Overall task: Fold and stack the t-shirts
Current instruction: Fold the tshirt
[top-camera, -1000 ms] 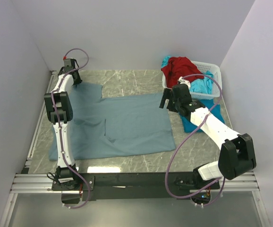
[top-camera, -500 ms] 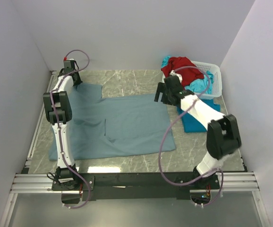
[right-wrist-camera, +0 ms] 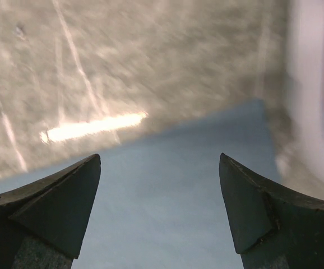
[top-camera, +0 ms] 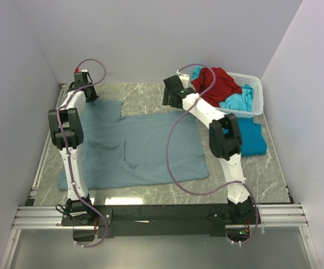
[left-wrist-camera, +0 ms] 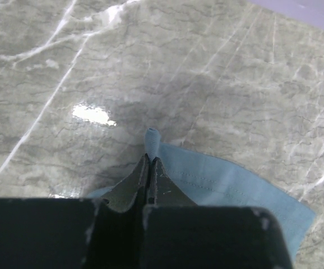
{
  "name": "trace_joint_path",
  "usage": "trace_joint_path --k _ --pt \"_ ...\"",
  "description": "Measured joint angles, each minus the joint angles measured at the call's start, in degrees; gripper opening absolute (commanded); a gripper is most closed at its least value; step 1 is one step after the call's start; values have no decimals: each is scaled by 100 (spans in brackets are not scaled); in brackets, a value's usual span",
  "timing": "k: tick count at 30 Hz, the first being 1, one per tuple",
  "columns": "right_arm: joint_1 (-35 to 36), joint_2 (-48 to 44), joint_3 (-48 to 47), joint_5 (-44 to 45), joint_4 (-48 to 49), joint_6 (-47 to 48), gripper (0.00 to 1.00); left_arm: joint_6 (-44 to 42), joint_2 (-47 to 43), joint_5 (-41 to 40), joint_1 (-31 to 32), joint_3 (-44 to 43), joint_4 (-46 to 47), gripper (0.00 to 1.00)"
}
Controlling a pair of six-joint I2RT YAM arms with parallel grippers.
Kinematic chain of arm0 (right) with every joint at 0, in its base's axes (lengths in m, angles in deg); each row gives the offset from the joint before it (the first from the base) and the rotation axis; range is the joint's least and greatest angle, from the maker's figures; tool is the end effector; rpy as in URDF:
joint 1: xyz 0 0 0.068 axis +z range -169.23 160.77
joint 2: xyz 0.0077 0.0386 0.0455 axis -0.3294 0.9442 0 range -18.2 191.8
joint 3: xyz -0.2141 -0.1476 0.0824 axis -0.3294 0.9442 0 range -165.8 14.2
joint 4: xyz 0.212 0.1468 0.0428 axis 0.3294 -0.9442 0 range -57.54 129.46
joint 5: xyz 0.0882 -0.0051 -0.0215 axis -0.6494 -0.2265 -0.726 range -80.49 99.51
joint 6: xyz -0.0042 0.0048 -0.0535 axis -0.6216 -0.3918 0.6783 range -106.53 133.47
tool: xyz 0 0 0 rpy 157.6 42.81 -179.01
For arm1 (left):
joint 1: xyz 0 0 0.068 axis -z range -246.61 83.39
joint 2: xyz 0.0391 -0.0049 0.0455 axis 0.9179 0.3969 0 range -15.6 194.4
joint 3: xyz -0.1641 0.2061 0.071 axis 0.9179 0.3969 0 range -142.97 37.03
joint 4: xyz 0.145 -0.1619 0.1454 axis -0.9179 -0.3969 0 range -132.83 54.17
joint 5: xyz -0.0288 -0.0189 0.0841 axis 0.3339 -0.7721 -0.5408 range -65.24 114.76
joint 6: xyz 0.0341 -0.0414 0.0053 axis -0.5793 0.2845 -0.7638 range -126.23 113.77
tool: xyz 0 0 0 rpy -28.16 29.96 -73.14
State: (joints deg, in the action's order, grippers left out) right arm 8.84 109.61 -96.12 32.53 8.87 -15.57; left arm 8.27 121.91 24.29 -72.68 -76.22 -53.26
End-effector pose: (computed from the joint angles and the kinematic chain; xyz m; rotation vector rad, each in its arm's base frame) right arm 0.4519 0.2253 0.2263 0.2003 2.3164 0.0099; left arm 0.5415 0.0578 0.1731 -0.4144 2.2616 -0.0663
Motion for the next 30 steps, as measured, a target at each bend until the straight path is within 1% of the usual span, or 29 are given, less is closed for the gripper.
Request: trace_joint_path --k 4,7,14,16,17,22,25,29,30 --pt "96 857 -1226 188 -448 -166 91 0 -9 92 -7 87 48 0" --pt "92 1252 -1663 262 -636 -199 91 0 -31 136 -13 162 48 0" --pt "37 1609 -1853 232 -984 -157 91 -4 -151 262 -76 315 127 0" --pt "22 1657 -1915 190 -1113 -151 81 -4 -212 271 -98 400 168 0" --pt "15 1661 -1919 166 -1172 -151 79 -4 -236 275 -105 428 179 0" --pt "0 1679 -1987 72 -1537 -155 81 -4 -302 330 -142 450 203 0" --pt "0 1679 -1989 -9 -1679 -157 79 -4 -310 363 -157 450 205 0" --pt "0 1679 -1974 -68 -1777 -155 73 -4 -313 369 -162 457 212 0" --pt "0 1679 -1971 -79 -1781 -157 69 -4 -315 372 -162 463 214 0"
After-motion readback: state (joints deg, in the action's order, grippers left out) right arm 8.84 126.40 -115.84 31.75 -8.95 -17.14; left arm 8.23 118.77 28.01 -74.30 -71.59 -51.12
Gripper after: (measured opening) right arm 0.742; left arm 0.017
